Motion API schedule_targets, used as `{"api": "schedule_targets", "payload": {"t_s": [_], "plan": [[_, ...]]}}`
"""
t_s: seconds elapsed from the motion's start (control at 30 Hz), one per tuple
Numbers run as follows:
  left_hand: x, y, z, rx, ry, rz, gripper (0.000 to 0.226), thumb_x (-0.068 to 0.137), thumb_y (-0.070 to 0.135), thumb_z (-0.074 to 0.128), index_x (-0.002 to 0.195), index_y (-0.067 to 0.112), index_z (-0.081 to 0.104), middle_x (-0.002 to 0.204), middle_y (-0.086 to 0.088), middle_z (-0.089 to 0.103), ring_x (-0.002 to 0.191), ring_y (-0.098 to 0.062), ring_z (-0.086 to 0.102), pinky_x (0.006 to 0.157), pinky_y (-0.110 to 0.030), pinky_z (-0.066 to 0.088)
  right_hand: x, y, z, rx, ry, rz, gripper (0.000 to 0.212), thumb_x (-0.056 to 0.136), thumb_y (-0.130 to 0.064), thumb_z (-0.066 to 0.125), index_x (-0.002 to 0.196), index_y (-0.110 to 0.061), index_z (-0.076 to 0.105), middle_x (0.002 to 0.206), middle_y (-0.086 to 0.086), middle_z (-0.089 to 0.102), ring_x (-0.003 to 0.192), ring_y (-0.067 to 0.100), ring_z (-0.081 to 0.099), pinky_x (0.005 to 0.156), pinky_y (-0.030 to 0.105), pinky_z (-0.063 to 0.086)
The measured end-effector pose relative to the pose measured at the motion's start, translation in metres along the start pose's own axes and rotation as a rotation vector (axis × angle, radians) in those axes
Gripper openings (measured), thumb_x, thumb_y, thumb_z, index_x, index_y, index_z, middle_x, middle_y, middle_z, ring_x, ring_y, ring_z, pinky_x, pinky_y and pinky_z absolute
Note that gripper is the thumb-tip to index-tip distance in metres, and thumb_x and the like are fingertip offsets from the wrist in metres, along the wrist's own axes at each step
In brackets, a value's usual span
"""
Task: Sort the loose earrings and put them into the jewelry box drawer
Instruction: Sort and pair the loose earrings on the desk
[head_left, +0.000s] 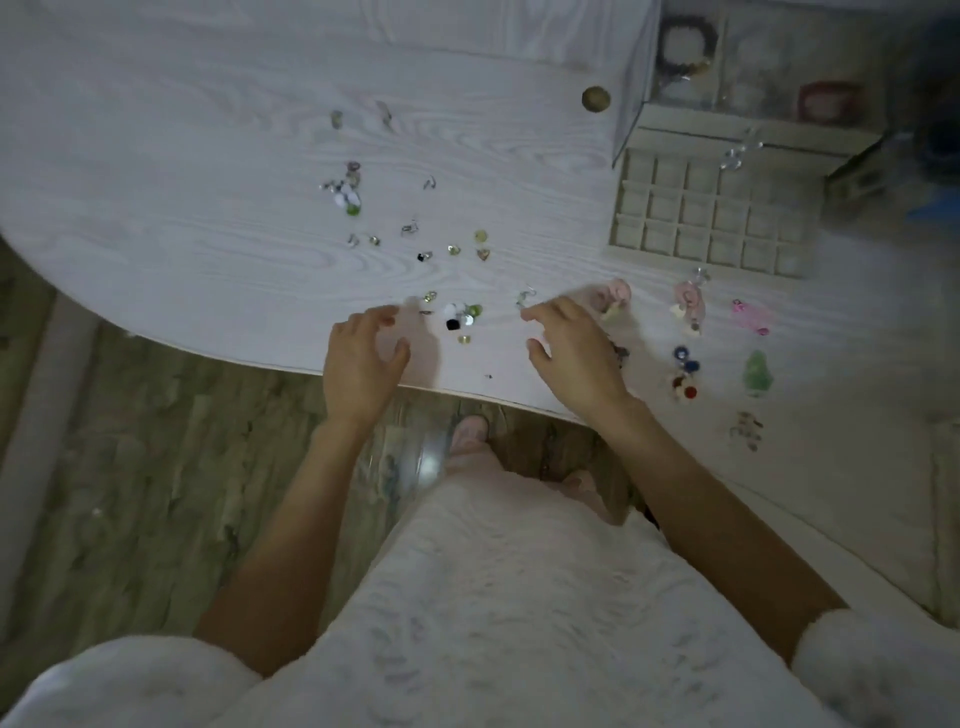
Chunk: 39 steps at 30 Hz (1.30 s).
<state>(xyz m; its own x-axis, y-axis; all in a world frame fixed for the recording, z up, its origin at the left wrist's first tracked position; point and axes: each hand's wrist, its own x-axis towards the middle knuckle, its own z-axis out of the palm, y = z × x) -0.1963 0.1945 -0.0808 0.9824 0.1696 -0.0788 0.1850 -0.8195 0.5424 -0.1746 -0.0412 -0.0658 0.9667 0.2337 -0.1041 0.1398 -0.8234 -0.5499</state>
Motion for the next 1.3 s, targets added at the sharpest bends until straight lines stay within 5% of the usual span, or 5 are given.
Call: {"api": "schedule_targets", "payload": {"t_s": [0.2, 0.43, 0.73, 0.97, 1.3], "plan": [[0.042, -0.021, 0.006, -0.055, -0.096, 0.041, 0.037, 0.08, 0.015, 0.065, 0.117, 0.013, 0.058, 0.114, -0.011, 0.058, 0.101, -0.028, 0.051, 0.081, -0.03, 0.039, 0.041, -0.009, 0.038, 0.012, 0.072, 0.194, 0.033, 0.085, 0.0, 0.053, 0.117, -0.005, 0.055, 0.12, 0.016, 0.046, 0.103, 0.029, 0.05, 0.083, 0.036, 0.048], [0.101, -0.034, -0.013, -0.162, -0.056, 0.092, 0.03, 0.085, 0.019, 0.061, 0.115, 0.015, 0.059, 0.115, -0.005, 0.058, 0.098, -0.019, 0.053, 0.081, -0.027, 0.042, 0.074, -0.027, 0.048, 0.018, 0.078, 0.147, 0.013, 0.083, 0.003, 0.053, 0.09, -0.001, 0.063, 0.098, 0.014, 0.057, 0.086, 0.026, 0.054, 0.072, 0.028, 0.039], [0.198, -0.013, -0.028, -0.364, 0.009, 0.015, 0.021, 0.087, 0.016, 0.058, 0.106, 0.01, 0.063, 0.103, -0.003, 0.065, 0.084, -0.01, 0.059, 0.079, -0.027, 0.05, 0.094, -0.031, 0.054, 0.022, 0.115, 0.184, 0.01, 0.084, 0.001, 0.057, 0.091, -0.001, 0.064, 0.093, 0.015, 0.058, 0.083, 0.028, 0.055, 0.072, 0.03, 0.041], [0.288, 0.006, -0.008, -0.018, -0.169, 0.034, 0.051, 0.088, 0.025, 0.057, 0.134, 0.007, 0.042, 0.127, -0.019, 0.051, 0.111, -0.031, 0.053, 0.091, -0.037, 0.043, 0.12, -0.031, 0.051, 0.081, 0.164, 0.232, 0.009, 0.085, -0.002, 0.057, 0.091, -0.002, 0.063, 0.093, 0.013, 0.057, 0.079, 0.023, 0.055, 0.071, 0.032, 0.045], [0.276, 0.005, 0.004, 0.039, -0.186, 0.296, 0.017, 0.089, 0.008, 0.051, 0.102, 0.006, 0.061, 0.097, -0.019, 0.059, 0.089, -0.032, 0.057, 0.073, -0.029, 0.035, 0.097, -0.024, 0.039, 0.101, 0.191, 0.321, 0.009, 0.082, 0.0, 0.058, 0.089, -0.004, 0.062, 0.084, 0.012, 0.06, 0.075, 0.023, 0.054, 0.068, 0.027, 0.039]]}}
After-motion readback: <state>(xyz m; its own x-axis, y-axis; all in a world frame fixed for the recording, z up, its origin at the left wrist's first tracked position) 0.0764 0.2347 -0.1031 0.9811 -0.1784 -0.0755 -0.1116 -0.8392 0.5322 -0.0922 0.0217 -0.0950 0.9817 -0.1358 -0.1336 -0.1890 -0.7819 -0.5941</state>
